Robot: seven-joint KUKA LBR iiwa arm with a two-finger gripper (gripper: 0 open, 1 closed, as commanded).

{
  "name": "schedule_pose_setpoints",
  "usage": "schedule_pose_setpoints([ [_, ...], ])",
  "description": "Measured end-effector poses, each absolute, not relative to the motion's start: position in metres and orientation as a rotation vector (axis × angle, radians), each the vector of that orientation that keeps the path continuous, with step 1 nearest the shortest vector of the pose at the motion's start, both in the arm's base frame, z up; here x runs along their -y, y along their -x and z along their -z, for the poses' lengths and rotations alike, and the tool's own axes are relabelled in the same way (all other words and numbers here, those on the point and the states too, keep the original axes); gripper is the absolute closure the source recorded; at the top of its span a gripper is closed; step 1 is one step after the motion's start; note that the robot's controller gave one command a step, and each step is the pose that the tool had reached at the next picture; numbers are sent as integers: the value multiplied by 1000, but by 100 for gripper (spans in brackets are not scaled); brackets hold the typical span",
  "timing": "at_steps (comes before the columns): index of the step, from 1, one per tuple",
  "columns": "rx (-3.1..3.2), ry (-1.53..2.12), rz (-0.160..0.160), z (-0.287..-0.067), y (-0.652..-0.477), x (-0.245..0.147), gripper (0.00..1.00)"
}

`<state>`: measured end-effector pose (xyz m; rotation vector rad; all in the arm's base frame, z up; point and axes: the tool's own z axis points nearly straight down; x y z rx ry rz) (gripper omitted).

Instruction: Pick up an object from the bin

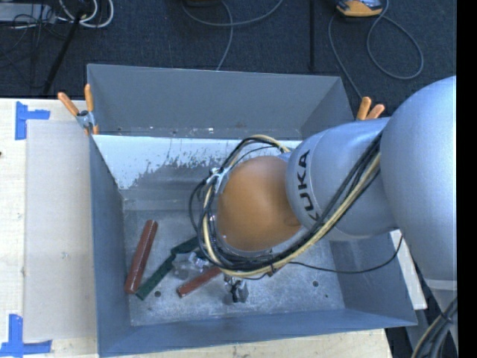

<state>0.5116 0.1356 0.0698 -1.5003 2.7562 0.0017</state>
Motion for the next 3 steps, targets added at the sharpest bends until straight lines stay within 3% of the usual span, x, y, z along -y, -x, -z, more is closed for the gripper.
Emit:
schedule_pose_setpoints([
  [1,-2760,1500,-2,-70,-511,-135,100],
  [2,-2739,1521,1,-206,-525,-153,100],
  [3,-2747,1522,-2,-201,-523,-152,0],
])
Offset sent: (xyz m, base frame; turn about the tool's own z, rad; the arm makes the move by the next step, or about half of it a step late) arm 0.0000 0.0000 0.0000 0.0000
